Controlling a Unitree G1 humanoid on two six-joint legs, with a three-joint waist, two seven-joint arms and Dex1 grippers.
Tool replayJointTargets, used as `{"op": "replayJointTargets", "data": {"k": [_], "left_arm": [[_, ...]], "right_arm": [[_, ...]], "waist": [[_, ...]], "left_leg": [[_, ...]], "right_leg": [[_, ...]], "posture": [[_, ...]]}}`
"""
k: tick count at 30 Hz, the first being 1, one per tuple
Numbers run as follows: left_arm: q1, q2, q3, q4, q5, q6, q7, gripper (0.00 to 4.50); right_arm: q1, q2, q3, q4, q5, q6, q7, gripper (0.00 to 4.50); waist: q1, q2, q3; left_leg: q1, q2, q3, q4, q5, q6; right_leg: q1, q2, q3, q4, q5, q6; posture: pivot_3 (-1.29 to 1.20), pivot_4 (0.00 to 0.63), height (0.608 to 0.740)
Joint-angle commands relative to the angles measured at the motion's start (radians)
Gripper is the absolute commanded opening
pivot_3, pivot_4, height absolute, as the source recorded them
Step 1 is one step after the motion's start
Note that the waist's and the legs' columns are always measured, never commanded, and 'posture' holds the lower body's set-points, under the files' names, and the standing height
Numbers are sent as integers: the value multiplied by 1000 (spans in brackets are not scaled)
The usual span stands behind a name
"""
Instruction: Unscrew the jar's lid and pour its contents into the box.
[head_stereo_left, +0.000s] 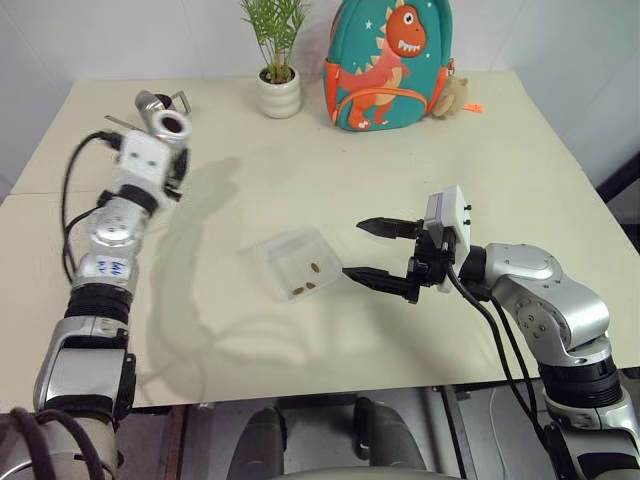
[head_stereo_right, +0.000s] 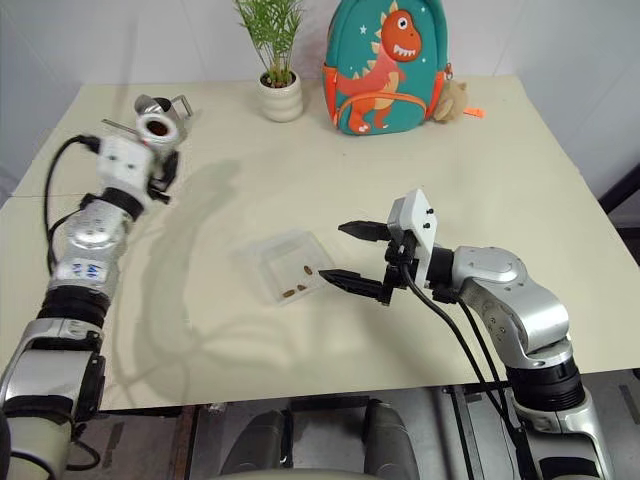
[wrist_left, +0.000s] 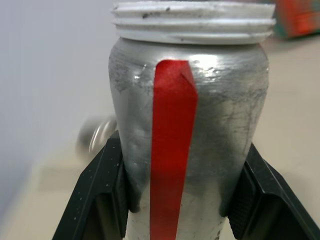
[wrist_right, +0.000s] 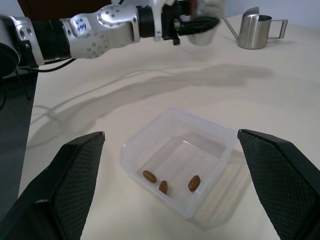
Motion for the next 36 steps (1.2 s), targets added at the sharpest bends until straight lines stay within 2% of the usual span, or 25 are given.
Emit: {"op": "replayJointTargets", "data": {"k": [1, 4, 12, 14, 20, 24, 29, 36], "left_arm": [[36, 19, 199, 47, -130, 76, 23, 2006], [88, 21, 304, 91, -195, 28, -60, 2006], [147, -9, 371, 187, -193, -67, -133, 2006], [151, -16, 379, 201, -193, -77, -145, 2723], [185, -12, 376, 174, -175, -105, -171, 4484], [324, 0, 355, 49, -119, -132, -149, 4484], [508, 16, 403, -163, -155, -74, -179, 4484], [758, 53, 447, -389, -180, 14, -307, 4484]], "right_arm": [[-26, -1, -4, -2, 1, -23, 19, 4474], [-30, 0, -2, 3, -3, -26, 23, 4474], [-36, 3, 7, 12, -25, -39, 31, 4474], [-44, 7, 16, 21, -29, -45, 35, 4500], [-56, 18, 27, 32, -36, -54, 41, 4500], [-52, 23, 26, 30, -33, -57, 43, 4500], [-30, 26, 25, 15, -19, -49, 44, 4500], [-19, 23, 19, 27, -17, -58, 62, 4500]], "waist": [[-7, -1, -1], [-9, -2, -1], [9, -6, -3], [8, -6, -4], [6, -6, -4], [-12, -6, -4], [-11, -6, -4], [-8, -7, -4]], "left_leg": [[1, 0, 0, 0, 0, 0], [3, 0, 0, 0, 0, 0], [3, 0, -1, 1, 0, 0], [3, 0, -1, 1, -1, 0], [3, 0, -1, 2, -1, -1], [3, 0, 0, 2, -2, 0], [3, 2, 0, 2, -4, 0], [4, 3, 0, 4, -7, -1]], "right_leg": [[1, 0, 0, 0, 0, 0], [3, 0, 0, -1, 0, 0], [5, 0, 0, -2, 1, 0], [5, 0, 0, -3, 1, 0], [5, 0, 0, -2, 2, 0], [5, 0, 0, -3, 2, 0], [4, 0, 0, -4, 1, -1], [5, 1, 0, -5, 0, -3]], "posture": [[0, 150, 740], [0, 150, 740], [0, 150, 740], [0, 150, 740], [0, 150, 740], [0, 150, 740], [0, 150, 740], [0, 150, 740]]}}
